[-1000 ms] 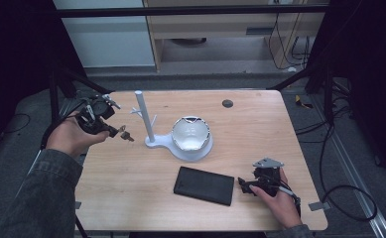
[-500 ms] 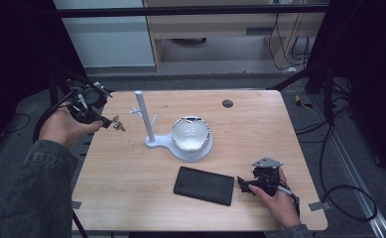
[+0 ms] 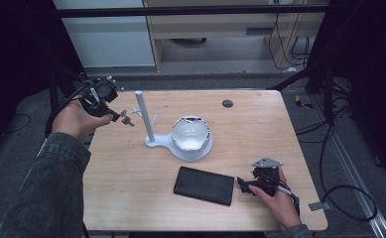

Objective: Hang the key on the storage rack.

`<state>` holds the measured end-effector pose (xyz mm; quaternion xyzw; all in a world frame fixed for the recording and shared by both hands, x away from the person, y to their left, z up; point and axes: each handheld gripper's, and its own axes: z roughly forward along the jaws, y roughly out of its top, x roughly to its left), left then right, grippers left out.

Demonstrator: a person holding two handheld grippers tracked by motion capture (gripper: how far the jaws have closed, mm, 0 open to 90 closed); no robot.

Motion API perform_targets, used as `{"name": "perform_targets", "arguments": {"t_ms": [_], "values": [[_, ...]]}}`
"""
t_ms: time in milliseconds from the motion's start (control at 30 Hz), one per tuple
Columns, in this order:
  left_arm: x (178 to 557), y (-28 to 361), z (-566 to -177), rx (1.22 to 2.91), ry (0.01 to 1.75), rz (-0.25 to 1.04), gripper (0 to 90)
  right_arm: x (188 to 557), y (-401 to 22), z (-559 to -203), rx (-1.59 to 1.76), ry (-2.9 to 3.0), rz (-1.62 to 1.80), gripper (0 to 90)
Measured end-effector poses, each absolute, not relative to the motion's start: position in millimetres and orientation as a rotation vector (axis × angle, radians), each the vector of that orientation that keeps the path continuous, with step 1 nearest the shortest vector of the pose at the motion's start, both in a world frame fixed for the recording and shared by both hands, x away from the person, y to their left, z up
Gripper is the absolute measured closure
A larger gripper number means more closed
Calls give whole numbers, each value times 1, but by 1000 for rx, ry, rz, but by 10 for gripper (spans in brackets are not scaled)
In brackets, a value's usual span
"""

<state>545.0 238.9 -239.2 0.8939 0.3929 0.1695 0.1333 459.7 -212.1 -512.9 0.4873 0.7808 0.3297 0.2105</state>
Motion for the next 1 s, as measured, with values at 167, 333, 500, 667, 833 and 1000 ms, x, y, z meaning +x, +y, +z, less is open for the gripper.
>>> {"name": "perform_targets", "arguments": {"t_ms": [167,333,500,667,833,1000], "values": [[549,236,-239,2598,1137,491,900,460,-212,-513,1354,2171,917,3],[553,234,-240,2601,1135,489,899,459,-212,-513,1351,2175,919,3],[556,233,-243,2605,1141,490,899,459,-212,-513,1349,2176,919,3],[559,233,-243,2587,1152,491,899,459,-212,-513,1349,2176,924,3],[560,232,-243,2577,1151,487,899,459,-212,-513,1350,2176,924,3],[564,229,-245,2575,1157,501,899,459,-212,-513,1347,2176,923,3]]}}
